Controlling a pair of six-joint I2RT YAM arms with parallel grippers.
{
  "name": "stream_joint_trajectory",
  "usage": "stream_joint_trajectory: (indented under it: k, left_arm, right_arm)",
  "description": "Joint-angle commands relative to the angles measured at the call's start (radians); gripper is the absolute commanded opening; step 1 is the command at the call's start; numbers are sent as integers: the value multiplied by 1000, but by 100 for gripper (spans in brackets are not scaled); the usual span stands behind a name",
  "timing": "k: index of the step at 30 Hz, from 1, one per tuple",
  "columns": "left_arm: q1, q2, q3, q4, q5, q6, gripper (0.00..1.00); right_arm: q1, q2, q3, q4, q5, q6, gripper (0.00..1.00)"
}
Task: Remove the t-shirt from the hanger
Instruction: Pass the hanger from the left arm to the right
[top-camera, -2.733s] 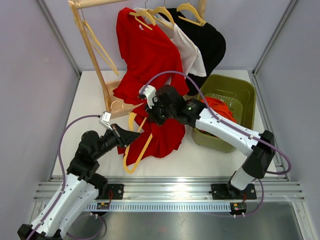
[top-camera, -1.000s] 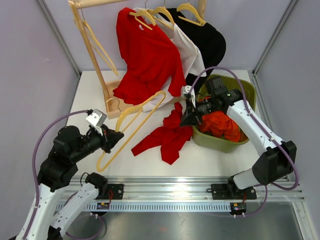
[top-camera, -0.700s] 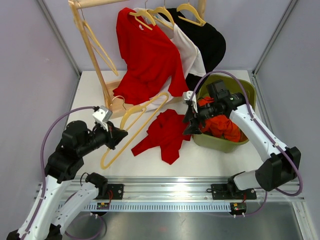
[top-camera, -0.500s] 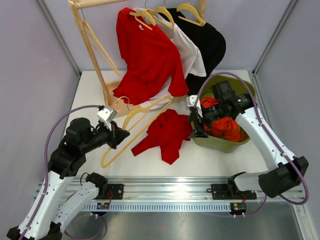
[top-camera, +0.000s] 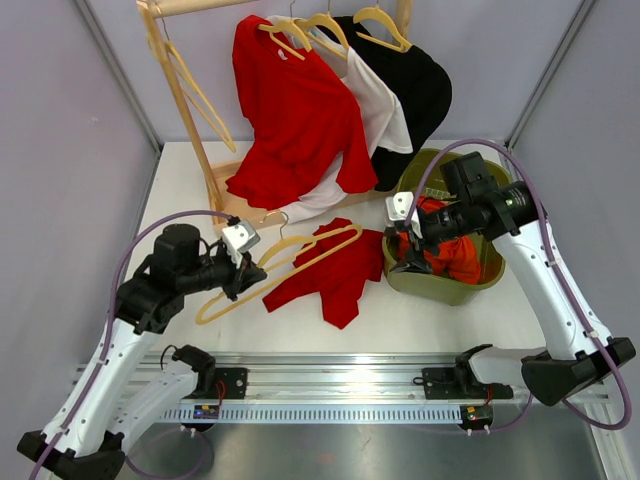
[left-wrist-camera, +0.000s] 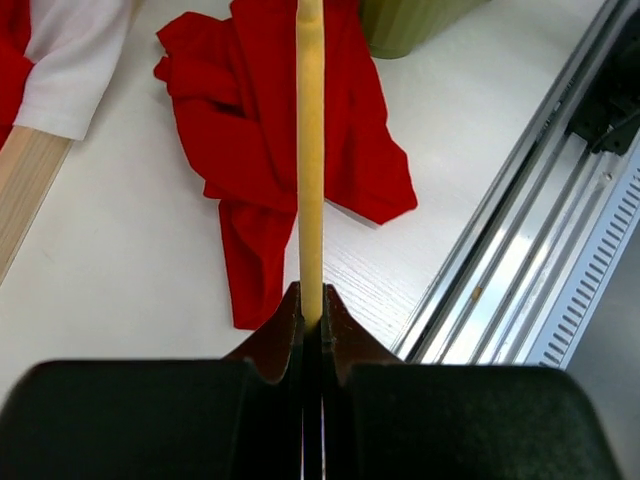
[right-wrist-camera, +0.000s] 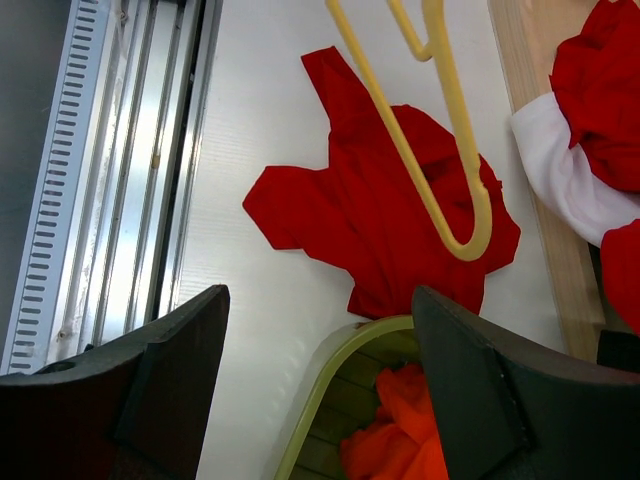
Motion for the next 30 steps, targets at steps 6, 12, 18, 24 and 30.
stream_joint_trajectory:
  k: [6, 12, 18, 24, 30]
  left_arm:
    - [-1, -4, -7, 58, 193, 133, 0]
    - [-1, -24, -8, 66, 286, 143, 0]
    - [-1, -62, -10, 73, 305, 143, 0]
    - [-1, -68, -22, 87, 308, 124, 0]
    - [0, -85, -25, 139, 291, 84, 0]
  right_arm:
    - [14, 107, 95, -148, -160, -46, 80]
    - [26, 201, 142, -145, -195, -57, 80]
    - [36, 268, 152, -177, -208, -89, 76]
    - [46, 255, 93, -188, -209, -97, 62]
    - [54, 249, 55, -215, -240, -126, 39]
